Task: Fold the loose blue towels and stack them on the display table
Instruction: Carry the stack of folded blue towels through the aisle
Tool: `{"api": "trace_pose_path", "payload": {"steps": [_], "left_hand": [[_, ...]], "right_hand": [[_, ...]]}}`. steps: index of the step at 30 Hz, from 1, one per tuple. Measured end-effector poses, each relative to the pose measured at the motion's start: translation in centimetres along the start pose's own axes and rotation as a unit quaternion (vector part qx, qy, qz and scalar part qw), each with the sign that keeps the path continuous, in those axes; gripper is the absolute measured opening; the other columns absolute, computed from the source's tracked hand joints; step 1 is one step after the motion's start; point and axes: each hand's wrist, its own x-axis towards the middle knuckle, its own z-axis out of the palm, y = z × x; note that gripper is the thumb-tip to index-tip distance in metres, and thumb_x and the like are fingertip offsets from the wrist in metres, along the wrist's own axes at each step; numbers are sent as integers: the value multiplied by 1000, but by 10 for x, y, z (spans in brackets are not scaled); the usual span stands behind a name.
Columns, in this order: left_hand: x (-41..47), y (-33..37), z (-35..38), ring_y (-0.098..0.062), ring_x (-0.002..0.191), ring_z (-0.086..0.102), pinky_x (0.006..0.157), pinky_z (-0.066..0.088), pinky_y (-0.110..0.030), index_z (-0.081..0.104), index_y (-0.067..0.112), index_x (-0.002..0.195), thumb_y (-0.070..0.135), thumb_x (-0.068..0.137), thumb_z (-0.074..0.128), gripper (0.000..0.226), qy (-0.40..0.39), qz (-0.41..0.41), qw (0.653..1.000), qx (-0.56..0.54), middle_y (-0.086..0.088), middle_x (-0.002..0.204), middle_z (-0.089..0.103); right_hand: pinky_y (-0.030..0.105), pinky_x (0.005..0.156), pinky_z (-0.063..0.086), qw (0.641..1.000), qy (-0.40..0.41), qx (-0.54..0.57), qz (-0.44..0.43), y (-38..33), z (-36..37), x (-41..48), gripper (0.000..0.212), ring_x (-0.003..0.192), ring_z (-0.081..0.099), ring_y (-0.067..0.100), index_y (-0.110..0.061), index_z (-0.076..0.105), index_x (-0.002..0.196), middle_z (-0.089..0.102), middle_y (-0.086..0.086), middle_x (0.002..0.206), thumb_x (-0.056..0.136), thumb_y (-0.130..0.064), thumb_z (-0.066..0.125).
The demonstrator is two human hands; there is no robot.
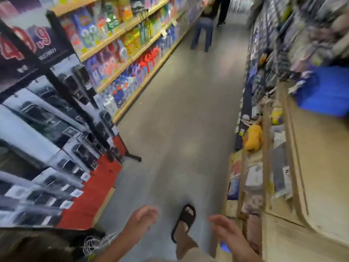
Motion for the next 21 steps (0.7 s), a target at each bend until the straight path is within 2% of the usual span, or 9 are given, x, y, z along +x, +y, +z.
{"api": "trace_pose_path", "payload": {"steps": [2, 5, 8, 12, 14, 17, 19, 21], "left_hand": [[44, 29, 9, -9, 67, 62, 55, 43, -18, 70, 16, 95, 3, 100, 58, 18, -19, 7, 1000, 17, 3, 78, 74], [96, 67, 19, -9, 68, 65, 57, 44, -20, 69, 14, 96, -2, 98, 57, 20, -12, -22, 1000, 5, 5, 80, 75], [141, 108, 26, -16, 77, 67, 58, 45, -21, 70, 13, 96, 0, 97, 61, 16, -8, -48, 999, -1, 2, 83, 76], [213, 190, 48, -12, 78, 70, 62, 49, -23, 72, 12, 99, 5, 98, 61, 13, -17, -46, 999, -5, -1, 89, 78], [265, 243, 69, -6, 74, 70, 62, 51, -19, 73, 11, 99, 5, 99, 60, 15, -68, -26, 997, 25, 1, 84, 77], [346, 328, 112, -3, 63, 65, 57, 49, -15, 73, 11, 91, -3, 96, 61, 19, -170, 16, 981, 90, 1, 76, 73], [386, 383, 142, -16, 77, 64, 66, 49, -23, 70, 11, 89, -11, 94, 58, 26, -248, 79, 954, 148, -5, 82, 70], [421, 451, 187, -22, 89, 61, 80, 45, -31, 68, 12, 93, -13, 96, 55, 28, -335, 166, 905, 203, -7, 91, 69]], "right_hand": [[19, 68, 50, 1000, 5, 17, -1, -34, -8, 38, 20, 74, 64, 8, -21, 77, 93, 76, -4, 85, 91, -2, 73], [30, 80, 50, 1000, -17, -1, -26, -102, -25, 112, 21, 87, 65, 14, -17, 72, 96, 72, 3, 97, 96, 3, 64], [25, 80, 50, 998, -42, -24, -34, -167, -45, 183, 16, 97, 64, 16, -16, 70, 104, 69, 2, 108, 99, -3, 62], [22, 77, 53, 998, -29, -28, -38, -215, -79, 247, 14, 92, 68, 6, -21, 71, 106, 71, -1, 105, 98, -10, 66], [15, 70, 51, 1000, 6, -15, -27, -224, -97, 272, 12, 85, 69, -3, -21, 71, 103, 72, -3, 102, 96, -11, 69], [15, 76, 50, 995, 90, 31, -16, -235, -126, 300, 17, 95, 69, 9, -23, 70, 105, 72, -1, 106, 94, -11, 72], [23, 89, 51, 986, 153, 66, -8, -256, -146, 306, 21, 106, 67, 16, -25, 70, 108, 70, 1, 113, 95, -10, 71], [34, 91, 53, 963, 219, 150, -41, -287, -174, 304, 20, 111, 64, 35, -12, 70, 109, 70, 13, 115, 92, -3, 70]]}}
